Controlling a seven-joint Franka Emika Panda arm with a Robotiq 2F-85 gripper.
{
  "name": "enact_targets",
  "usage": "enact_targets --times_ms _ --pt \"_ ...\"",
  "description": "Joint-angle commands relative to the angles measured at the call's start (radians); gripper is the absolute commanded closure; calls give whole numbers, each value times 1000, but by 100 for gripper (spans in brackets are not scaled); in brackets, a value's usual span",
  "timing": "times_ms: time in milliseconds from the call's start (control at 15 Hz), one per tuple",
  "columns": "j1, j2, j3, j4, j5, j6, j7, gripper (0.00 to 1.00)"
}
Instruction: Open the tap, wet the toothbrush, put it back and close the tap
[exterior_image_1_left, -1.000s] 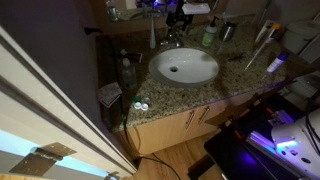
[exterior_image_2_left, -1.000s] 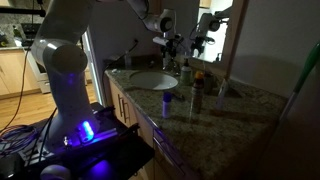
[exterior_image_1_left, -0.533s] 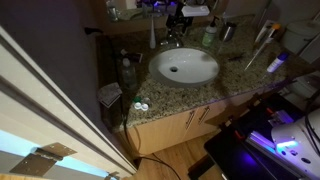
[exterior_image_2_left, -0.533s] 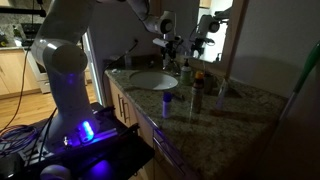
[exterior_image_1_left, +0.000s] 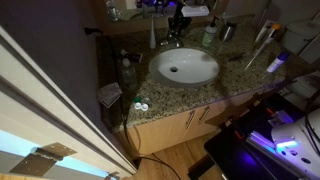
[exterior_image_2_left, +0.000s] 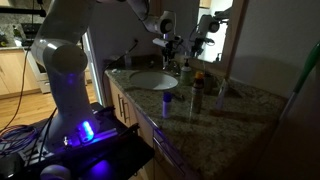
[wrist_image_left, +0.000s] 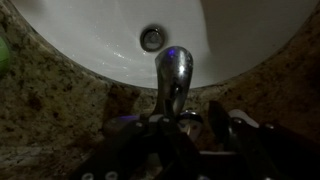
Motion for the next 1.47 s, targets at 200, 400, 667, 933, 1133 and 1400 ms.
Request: enact_targets --times_ms 200,400,667,933,1133,1400 --pt "-2 -22 -16 -18 -2 18 1 93" --pt "-9 -51 -8 -32 11 47 -10 93" --pt "-14 -113 -4 -54 18 124 -19 93" --pt "-18 -145 -5 -83 18 186 -18 93" --pt "-23 -198 0 -121 28 165 -21 45" --pt "-48 -377 14 -147 93 -111 -86 25"
